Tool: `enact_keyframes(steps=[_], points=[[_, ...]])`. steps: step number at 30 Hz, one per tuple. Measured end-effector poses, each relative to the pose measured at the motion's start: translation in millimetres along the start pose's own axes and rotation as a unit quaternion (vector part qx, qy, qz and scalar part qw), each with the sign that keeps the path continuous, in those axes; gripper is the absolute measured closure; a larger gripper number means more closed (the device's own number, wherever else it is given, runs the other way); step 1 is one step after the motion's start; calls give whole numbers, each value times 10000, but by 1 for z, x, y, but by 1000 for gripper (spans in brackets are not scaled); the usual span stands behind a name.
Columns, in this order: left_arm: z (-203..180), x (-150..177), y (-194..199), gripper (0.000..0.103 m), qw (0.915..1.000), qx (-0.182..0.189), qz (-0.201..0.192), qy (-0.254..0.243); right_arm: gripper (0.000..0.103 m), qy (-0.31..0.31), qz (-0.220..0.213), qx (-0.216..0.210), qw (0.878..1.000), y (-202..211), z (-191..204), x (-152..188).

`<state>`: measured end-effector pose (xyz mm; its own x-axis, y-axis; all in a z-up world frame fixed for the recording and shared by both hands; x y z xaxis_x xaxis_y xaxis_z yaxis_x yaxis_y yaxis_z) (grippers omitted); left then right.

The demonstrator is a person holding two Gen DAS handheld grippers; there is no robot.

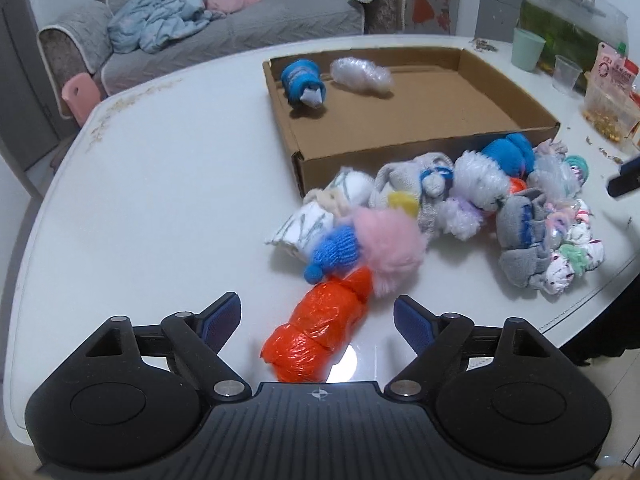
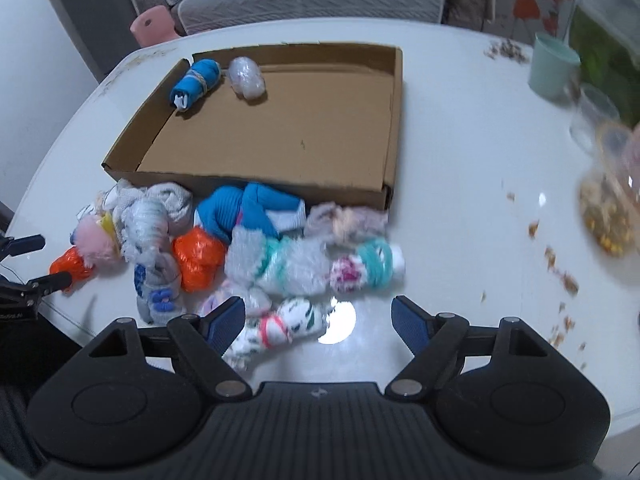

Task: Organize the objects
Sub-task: 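Grasp the orange bag bundle with the left gripper while the right grasps the white patterned bundle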

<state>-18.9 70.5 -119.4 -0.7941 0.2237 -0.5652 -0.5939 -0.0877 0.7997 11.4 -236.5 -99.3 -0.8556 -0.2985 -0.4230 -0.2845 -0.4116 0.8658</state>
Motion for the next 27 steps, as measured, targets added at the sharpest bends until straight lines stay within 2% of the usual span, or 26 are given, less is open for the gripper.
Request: enact_keyframes(steps=[5, 6, 9, 10, 12, 14, 17, 20, 22, 27], points=[[-2, 0, -12, 17, 9996, 53, 216, -150, 26, 96, 208, -48, 9997, -23, -1, 12], [-2, 0, -15, 19, 9994, 43, 269, -204, 29, 50, 316, 40, 9995, -27, -3, 13], [-2, 1, -21, 21, 9989, 66, 364, -288, 28, 92, 278, -140, 9995, -30, 4, 11], [-2, 2, -23, 23, 9985, 99, 447, -292, 28, 122, 290, -147, 9994, -32, 7, 11], [-3, 5, -28, 34, 9973, 195, 639, -305, 28, 147, 382, -122, 9991, -39, 10, 12], [-3, 5, -30, 35, 9969, 307, 685, -246, 28, 137, 465, -125, 9987, -46, 11, 12], [-2, 5, -29, 42, 9965, 381, 720, -197, 28, 142, 489, -128, 9986, -49, 12, 11], [-2, 6, -26, 53, 9962, 408, 746, -196, 36, 100, 511, -208, 9984, -47, 10, 13], [-2, 6, -24, 58, 9960, 421, 773, -174, 50, 58, 455, -236, 9987, -41, 8, 14], [1, 7, -22, 62, 9956, 453, 823, 29, 51, -100, 434, -239, 9987, -34, -4, 19]])
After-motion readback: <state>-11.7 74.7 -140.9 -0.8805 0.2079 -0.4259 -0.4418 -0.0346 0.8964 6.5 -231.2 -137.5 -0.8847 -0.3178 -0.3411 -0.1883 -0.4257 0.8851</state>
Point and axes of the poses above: each gripper's, at about its wrist camera, not at the fingertips, and y roughly against the way its jaws point, z to its left, x to its underside, the point moved 6 cm from there along -y, roughly the way its jaws point, and after that the axes turned 9 degrees about -x, right-handed, at the moved point
